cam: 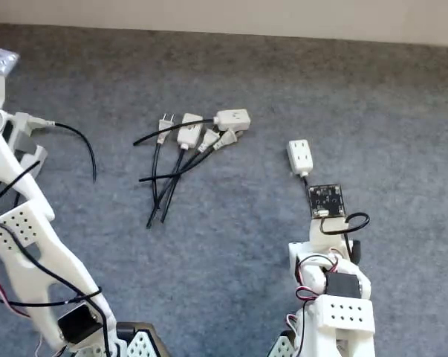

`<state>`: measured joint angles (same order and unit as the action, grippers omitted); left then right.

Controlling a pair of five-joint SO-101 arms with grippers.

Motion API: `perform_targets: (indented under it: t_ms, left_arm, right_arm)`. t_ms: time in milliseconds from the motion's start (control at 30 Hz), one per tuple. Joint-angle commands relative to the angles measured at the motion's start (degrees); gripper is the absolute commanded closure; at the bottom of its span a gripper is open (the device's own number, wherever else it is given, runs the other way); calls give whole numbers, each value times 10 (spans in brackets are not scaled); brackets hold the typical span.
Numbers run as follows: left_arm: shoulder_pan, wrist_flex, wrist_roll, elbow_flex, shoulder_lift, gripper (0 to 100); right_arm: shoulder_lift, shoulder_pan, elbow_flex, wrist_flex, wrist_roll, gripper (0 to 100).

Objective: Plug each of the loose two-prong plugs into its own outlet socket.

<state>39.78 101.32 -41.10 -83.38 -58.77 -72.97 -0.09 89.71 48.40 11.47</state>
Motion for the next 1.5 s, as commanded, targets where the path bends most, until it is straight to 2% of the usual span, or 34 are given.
perform_targets:
  t_ms: [0, 100, 200, 300, 467, 600, 900, 1067, 1233, 1300, 1467]
  left_arm:
    - [-50, 9, 114, -20, 56, 726]
    - [-96, 9, 183, 25, 109, 726]
    - [-156, 9, 210, 73, 180, 726]
    - [-225, 9, 217, 155, 262, 726]
    - [-348, 3, 210, 367, 358, 726]
    - [-385, -73, 183, 460, 359, 726]
    - [-436, -244, 183, 538, 322, 726]
    - [-446, -297, 208, 531, 231, 726]
    - [-453, -284, 220, 452, 188, 726]
    - [-469, -246, 218, 404, 188, 726]
    - [-530, -168, 216, 278, 182, 726]
  right_arm:
    - [-8, -4, -3, -10, -5, 605]
    - [-6, -4, -3, -10, -5, 605]
    - [-6, -4, -3, -10, -5, 605]
    - [-6, -4, -3, -10, -5, 605]
    - [-7, -4, -3, -9, -4, 605]
    - [-7, -4, -3, -9, -4, 605]
    - [-7, -4, -3, -8, -4, 605]
    - [-7, -4, -3, -8, -4, 605]
    - [-6, 0, -6, -7, -4, 605]
    - [-7, 35, -12, 3, -5, 605]
    - [-5, 179, -73, 6, -35, 605]
